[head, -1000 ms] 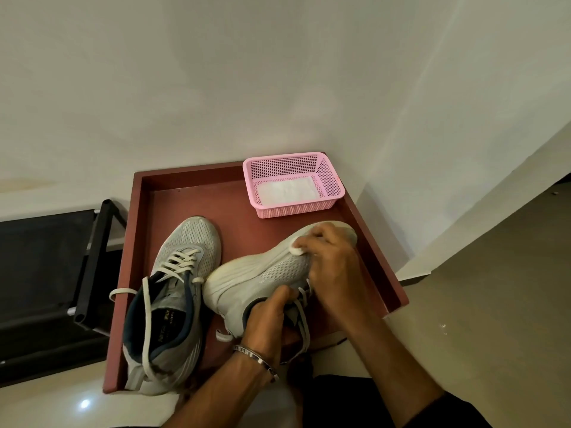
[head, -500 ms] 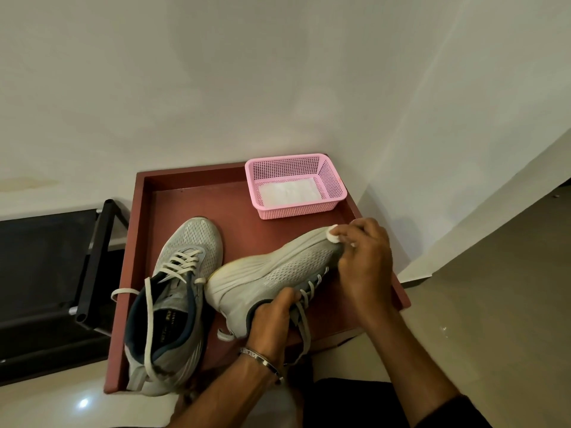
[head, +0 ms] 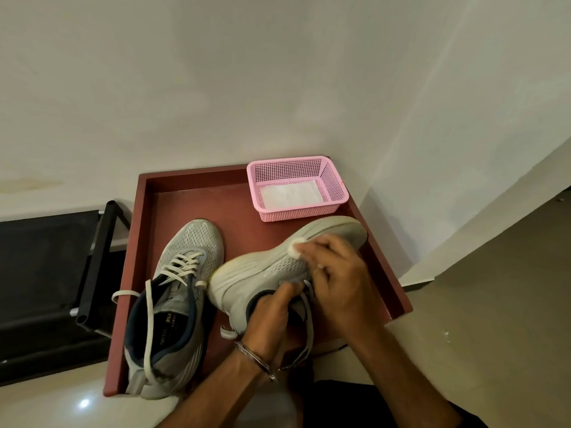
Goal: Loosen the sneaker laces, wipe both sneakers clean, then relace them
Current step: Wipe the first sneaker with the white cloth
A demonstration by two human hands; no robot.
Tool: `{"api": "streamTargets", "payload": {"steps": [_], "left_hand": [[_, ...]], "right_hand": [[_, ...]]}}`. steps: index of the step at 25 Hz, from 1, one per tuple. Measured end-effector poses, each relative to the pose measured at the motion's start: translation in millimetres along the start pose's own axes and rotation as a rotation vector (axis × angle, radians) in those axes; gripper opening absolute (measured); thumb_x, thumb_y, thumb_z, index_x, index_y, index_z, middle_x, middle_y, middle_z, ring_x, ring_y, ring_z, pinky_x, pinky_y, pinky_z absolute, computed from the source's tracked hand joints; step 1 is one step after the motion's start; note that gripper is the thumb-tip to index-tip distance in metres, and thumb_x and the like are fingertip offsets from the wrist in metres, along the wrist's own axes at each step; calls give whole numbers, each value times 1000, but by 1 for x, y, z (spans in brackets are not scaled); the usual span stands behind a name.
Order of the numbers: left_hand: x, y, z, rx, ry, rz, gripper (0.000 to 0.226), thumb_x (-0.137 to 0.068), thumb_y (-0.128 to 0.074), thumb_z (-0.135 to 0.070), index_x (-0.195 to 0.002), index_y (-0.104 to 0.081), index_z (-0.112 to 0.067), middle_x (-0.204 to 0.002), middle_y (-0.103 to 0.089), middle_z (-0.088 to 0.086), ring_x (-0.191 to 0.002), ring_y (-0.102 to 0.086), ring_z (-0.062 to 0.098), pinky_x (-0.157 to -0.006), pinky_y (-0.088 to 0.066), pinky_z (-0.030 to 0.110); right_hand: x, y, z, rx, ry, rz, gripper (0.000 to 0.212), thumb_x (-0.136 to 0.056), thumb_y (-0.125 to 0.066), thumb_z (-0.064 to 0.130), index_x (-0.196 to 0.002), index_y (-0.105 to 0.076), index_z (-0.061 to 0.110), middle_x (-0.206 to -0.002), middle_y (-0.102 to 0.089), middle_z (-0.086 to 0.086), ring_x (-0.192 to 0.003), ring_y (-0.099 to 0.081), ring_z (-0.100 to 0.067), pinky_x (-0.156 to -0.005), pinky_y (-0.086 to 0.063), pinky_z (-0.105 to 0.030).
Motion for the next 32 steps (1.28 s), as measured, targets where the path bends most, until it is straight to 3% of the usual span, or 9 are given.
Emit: {"api": "streamTargets", "payload": {"steps": [3,7,12,15,17,21,25,29,32], "left_hand": [[5,-4,-7,-17,-23,9,30,-92,-54,-15,-110,-71,3,-113,-70,26,-111,-66,38,-103,-47,55],[4,0,-6,-38,-45,-5,27,-93,-53,-12,-105,-73,1,-109,-71,26,-109,-66,39,-101,-49,53],[-3,11,0,-60,-99,-100,43,-78,-70,-33,-110,-73,-5,-112,-72,18,-111,-67,34,-103,-48,54],[-6,17,3,1,-57,-136,51,-71,-78,-35,-111,-72,-5,-110,-73,16,-108,-68,30,-101,-48,47],[-6,20,9,5,-1,-179,38,-77,-76,-24,-106,-72,1,-103,-74,17,-101,-69,30,-96,-51,46],[-4,22,13,10,38,-191,31,-80,-74,-20,-102,-74,2,-109,-72,23,-107,-68,38,-102,-47,55],[-3,20,14,100,69,-209,24,-85,-70,-14,-103,-71,2,-109,-70,26,-105,-67,38,-101,-47,49],[-2,17,12,99,37,-142,52,-61,-84,-25,-105,-74,2,-116,-68,27,-113,-64,41,-106,-43,58],[-2,16,11,133,45,-157,28,-82,-72,-10,-106,-72,5,-119,-65,30,-117,-61,43,-108,-41,59]], "right_hand": [[-10,22,-27,4,-187,-181,23,-91,-66,7,-112,-73,14,-111,-65,-1,-99,-58,-8,-79,-59,-28],[4,-6,-2,9,-56,7,21,-88,-68,6,-106,-75,14,-106,-65,2,-98,-55,-3,-83,-48,-6],[-9,10,-40,46,-276,-99,20,-94,-63,12,-111,-72,13,-112,-61,1,-101,-57,-11,-80,-59,-33],[8,-19,-2,-13,-139,71,21,-91,-64,6,-107,-74,13,-107,-63,0,-98,-59,-12,-81,-56,-25],[11,-26,9,-45,5,163,23,-87,-66,0,-103,-76,12,-102,-64,0,-94,-60,-12,-80,-52,-16],[-7,7,-31,50,-224,-69,19,-90,-66,8,-105,-75,15,-107,-63,1,-98,-59,-13,-79,-58,-30],[14,-29,11,-39,-10,187,19,-90,-66,9,-106,-76,14,-98,-64,3,-89,-60,-12,-74,-56,-25],[-9,10,-29,110,-199,-64,18,-88,-68,7,-103,-76,14,-102,-60,1,-95,-55,-13,-73,-56,-26],[0,-11,-2,143,-91,44,23,-84,-67,-3,-100,-76,11,-103,-62,-3,-96,-57,-15,-74,-55,-22]]}}
Point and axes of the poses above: each hand's wrist, its own x-axis away from the middle knuckle, its own y-axis out of the back of the hand, z = x × y, the point moved 7 cm from there along -x, towards the middle knuckle
